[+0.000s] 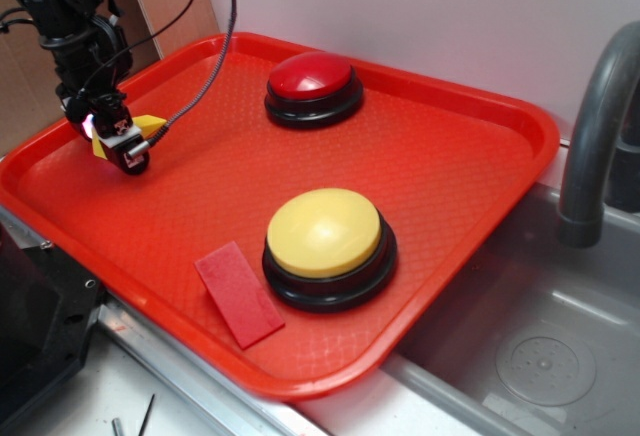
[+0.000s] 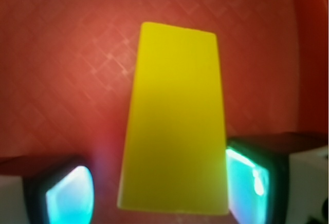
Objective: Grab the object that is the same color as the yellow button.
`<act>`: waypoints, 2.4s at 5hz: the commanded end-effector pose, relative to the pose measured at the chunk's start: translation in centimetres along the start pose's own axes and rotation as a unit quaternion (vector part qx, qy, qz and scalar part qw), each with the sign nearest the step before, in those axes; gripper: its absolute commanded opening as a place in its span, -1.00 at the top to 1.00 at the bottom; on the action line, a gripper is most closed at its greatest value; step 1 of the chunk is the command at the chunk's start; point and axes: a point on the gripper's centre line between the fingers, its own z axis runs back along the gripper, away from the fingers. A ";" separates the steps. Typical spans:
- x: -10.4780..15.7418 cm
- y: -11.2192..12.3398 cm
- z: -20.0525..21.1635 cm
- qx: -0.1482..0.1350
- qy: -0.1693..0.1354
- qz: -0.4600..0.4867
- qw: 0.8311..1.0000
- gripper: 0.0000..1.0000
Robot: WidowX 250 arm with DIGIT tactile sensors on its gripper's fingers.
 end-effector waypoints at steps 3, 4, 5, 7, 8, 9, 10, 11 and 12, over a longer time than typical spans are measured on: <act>0.5 0.8 0.1 0.034 -0.037 0.111 0.993 -1.00; 0.3 1.0 -0.5 0.015 -0.035 0.113 0.993 -1.00; -0.5 1.4 -0.8 0.004 -0.038 0.123 0.992 0.92; -1.1 0.9 1.4 0.025 0.003 0.148 0.989 1.00; -0.3 -3.1 6.5 0.031 -0.036 0.123 0.991 1.00; -0.4 -7.1 11.8 0.025 -0.087 0.122 0.988 1.00; -0.3 -9.3 17.0 -0.008 -0.111 0.128 0.985 1.00; -0.6 -9.3 20.3 -0.059 -0.126 0.138 0.981 1.00; -0.1 -9.0 21.3 -0.056 -0.112 0.145 0.981 1.00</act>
